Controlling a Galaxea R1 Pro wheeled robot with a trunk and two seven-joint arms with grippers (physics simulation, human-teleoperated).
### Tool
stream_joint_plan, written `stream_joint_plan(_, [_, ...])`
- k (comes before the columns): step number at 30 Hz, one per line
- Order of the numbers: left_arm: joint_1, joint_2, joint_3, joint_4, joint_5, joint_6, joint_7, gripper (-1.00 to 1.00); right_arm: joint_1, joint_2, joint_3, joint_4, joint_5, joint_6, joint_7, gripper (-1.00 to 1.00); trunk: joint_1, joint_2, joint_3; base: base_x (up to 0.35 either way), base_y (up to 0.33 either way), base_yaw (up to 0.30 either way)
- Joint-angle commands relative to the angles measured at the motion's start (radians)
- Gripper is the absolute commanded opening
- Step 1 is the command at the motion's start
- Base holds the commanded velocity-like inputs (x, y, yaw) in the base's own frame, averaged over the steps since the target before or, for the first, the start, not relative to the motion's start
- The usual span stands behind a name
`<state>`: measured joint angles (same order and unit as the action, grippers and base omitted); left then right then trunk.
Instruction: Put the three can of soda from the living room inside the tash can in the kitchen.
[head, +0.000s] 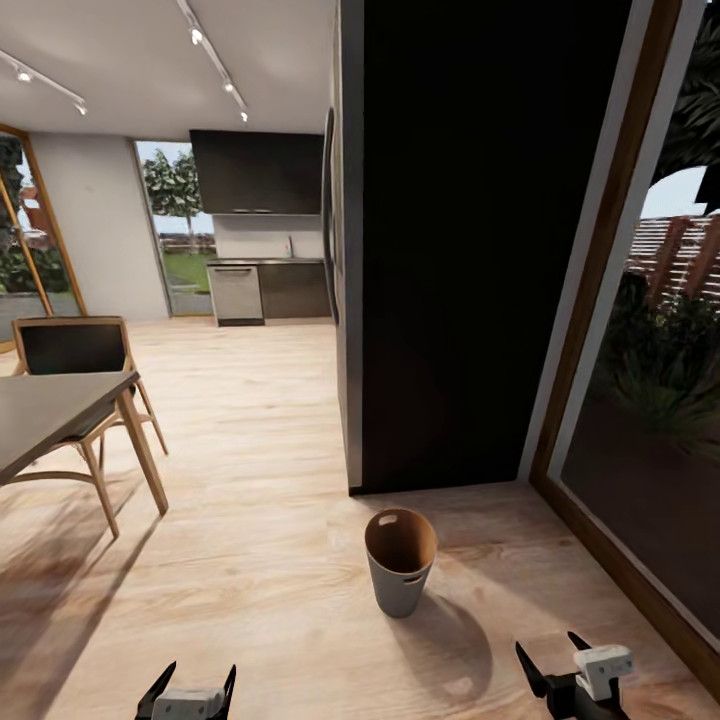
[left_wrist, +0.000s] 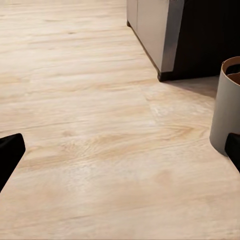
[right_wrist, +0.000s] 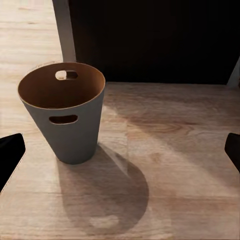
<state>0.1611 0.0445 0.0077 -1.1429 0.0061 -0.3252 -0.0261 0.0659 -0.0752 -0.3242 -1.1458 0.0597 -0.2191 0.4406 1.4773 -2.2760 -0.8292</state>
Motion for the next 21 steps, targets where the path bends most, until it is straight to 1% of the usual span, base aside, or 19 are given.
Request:
stream_joint_plan(1, [0.000,0.000,0.000,0.000,0.000,0.000,0.000,1.00,0.000,0.000,0.005,-0.013,0.000,0.020,0.000,1.00,0.000,0.000,0.000,0.323,0.000,0.000])
stream_joint_plan(3, [0.000,0.000,0.000,0.000,0.000,0.000,0.000,1.00,0.000,-0.001,0.015,-0.047,0.000,0.082,0.000,1.00,0.000,0.000,0.000,0.323,0.000,0.000])
stream_joint_plan(4, [0.000,0.000,0.000,0.000,0.000,0.000,0.000,1.00,0.000,-0.001,0.026,-0.091,0.000,0.170,0.000,1.00,0.000,0.000,0.000,0.323,0.000,0.000])
stream_joint_plan(7, [0.000,0.000,0.000,0.000,0.000,0.000,0.000,1.00,-0.001,-0.001,0.051,-0.173,-0.001,0.319,0.000,1.00,0.000,0.000,0.000,0.322,0.000,0.000])
stream_joint_plan(11, [0.000,0.000,0.000,0.000,0.000,0.000,0.000,1.00,-0.004,-0.002,0.099,-0.291,-0.001,0.524,0.000,1.00,0.000,0.000,0.000,0.322,0.000,0.000])
stream_joint_plan(12, [0.000,0.000,0.000,0.000,0.000,0.000,0.000,1.00,-0.005,-0.003,0.110,-0.319,-0.001,0.580,0.000,1.00,0.000,0.000,0.000,0.322,0.000,0.000])
stream_joint_plan(13, [0.000,0.000,0.000,0.000,0.000,0.000,0.000,1.00,-0.010,-0.005,0.131,-0.362,-0.001,0.691,0.001,1.00,0.000,0.000,0.000,0.322,0.000,0.000])
stream_joint_plan(14, [0.000,0.000,0.000,0.000,0.000,0.000,0.000,1.00,-0.010,-0.005,0.131,-0.362,-0.001,0.691,0.001,1.00,0.000,0.000,0.000,0.322,0.000,0.000])
stream_joint_plan(15, [0.000,0.000,0.000,0.000,0.001,0.000,0.000,1.00,-0.024,-0.008,0.149,-0.389,-0.001,0.791,0.001,1.00,0.000,0.000,0.000,0.322,0.000,0.000])
stream_joint_plan(17, [0.000,0.000,0.000,0.000,0.001,0.000,0.000,1.00,-0.057,-0.010,0.162,-0.406,-0.001,0.876,0.001,1.00,0.000,0.000,0.000,0.322,0.000,0.000])
stream_joint_plan(19, [0.000,0.001,0.000,0.001,0.001,0.000,-0.001,1.00,-0.143,-0.014,0.175,-0.424,-0.001,1.035,0.001,1.00,0.000,0.000,0.000,0.318,0.000,0.000])
stream_joint_plan(21, [0.000,0.001,0.000,0.000,0.001,0.000,-0.001,1.00,-0.183,-0.016,0.179,-0.428,-0.002,1.127,0.000,1.00,0.000,0.000,0.000,0.294,0.000,0.000])
